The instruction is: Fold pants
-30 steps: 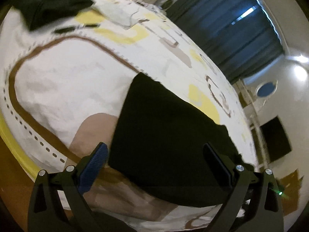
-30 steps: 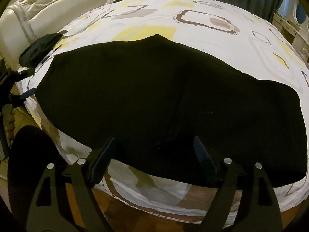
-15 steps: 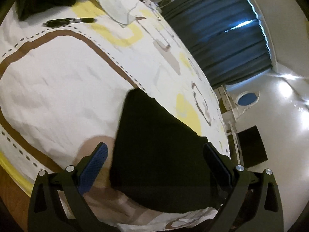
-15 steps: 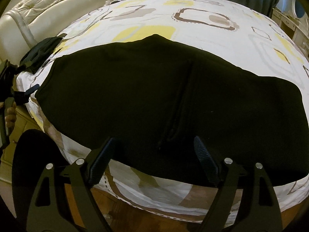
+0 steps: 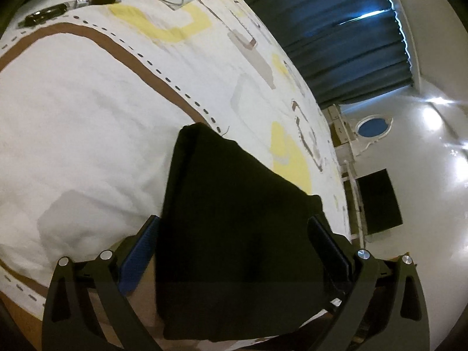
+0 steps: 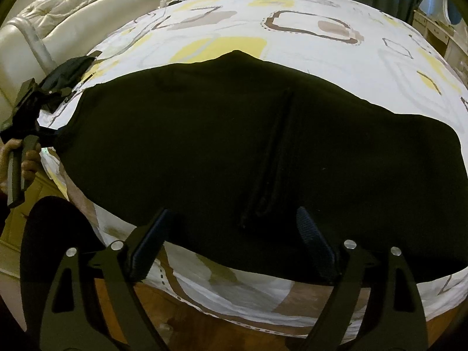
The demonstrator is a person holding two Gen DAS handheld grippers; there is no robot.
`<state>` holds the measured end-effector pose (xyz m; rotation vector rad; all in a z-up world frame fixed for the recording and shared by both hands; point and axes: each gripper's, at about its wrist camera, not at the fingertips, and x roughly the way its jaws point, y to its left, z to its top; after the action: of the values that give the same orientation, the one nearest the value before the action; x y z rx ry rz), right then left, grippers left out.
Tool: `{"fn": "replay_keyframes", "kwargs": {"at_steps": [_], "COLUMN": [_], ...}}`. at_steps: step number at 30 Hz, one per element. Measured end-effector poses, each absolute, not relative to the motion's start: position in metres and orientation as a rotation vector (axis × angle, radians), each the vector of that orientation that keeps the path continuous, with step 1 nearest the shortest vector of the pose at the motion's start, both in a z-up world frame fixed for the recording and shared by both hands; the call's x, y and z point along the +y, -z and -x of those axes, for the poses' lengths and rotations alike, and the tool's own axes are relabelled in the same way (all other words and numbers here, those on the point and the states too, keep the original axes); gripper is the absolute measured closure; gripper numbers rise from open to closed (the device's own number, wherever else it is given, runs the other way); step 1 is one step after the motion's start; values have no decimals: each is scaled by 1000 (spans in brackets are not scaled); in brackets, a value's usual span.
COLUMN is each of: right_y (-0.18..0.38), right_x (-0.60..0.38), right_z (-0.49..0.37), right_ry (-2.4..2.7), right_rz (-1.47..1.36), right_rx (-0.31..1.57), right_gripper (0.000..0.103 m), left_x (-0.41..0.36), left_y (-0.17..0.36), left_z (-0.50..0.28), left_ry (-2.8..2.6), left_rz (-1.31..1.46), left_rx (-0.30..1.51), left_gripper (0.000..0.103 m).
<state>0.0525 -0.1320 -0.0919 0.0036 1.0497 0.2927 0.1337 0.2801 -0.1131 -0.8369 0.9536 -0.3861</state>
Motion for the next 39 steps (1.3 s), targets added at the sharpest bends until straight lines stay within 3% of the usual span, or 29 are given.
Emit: {"fn": "replay_keyframes", "kwargs": {"at_steps": [3,4,5,7,9,18,27,39], "right_y": [91,90,90,89,89,78,64,58], "right_x": [-136,-137,-137,-139,-140,-160,-189,-215], "right_z": [-53,-53,-53,-53,-54,-48,-32,-19], "right_ry": [-301,-304,-306,-311,-314,-317,-273,-259], "right_rz": [-26,-31,-33,-45,-50,-164,-220,-289], "right_rx": [1050,1050,1050,1050,1049,1010,953,909], "right_gripper": [15,15,15,15,15,15,15,15], "left_x": [274,273,271,272,281,280,256,138], "left_y": [110,110,111,120,132,117,68,-12], "left_z": [-131,-130,-130,-129,-127,-122,-120,-128], "left_ry": [443,446,437,393,385,414,508,607], "left_rz": [817,798,774,759,837,879,973,721], "left_rx": [954,960,975,1021,1020,964,847,831], "left_gripper": [7,22,49,78,84,89,89,89]}}
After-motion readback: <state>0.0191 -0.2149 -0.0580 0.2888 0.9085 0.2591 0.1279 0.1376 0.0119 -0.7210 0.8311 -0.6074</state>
